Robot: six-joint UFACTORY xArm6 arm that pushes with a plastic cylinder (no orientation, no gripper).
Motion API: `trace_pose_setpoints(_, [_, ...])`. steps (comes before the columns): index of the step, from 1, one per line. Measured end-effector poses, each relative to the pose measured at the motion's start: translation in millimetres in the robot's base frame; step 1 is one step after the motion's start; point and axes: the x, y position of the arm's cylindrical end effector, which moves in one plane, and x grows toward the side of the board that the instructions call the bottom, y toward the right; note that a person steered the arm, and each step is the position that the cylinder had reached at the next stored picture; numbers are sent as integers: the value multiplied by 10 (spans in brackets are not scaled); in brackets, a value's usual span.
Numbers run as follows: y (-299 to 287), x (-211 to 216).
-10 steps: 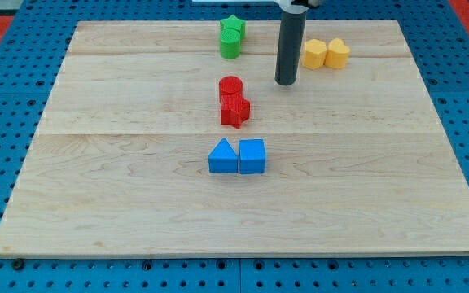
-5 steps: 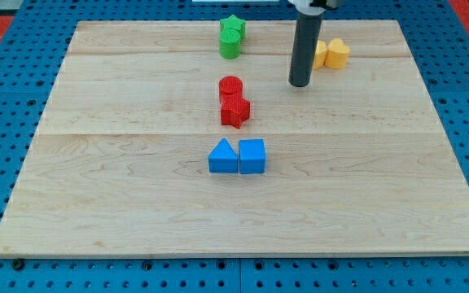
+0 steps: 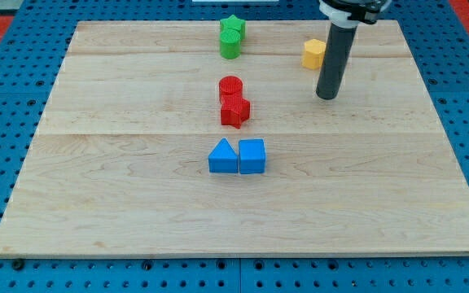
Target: Separate the yellow hexagon from the yellow heart
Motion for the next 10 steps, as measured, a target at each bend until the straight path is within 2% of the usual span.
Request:
trace_pose_setpoints(2, [184,-112])
trace_pose_setpoints(3, [222,-364])
trace_pose_setpoints(5, [-195,-587])
trace_pose_setpoints(8, [-226,-1181])
trace_pose_setpoints(9, [-469,-1238])
trace_pose_setpoints(10, [-831,-1121])
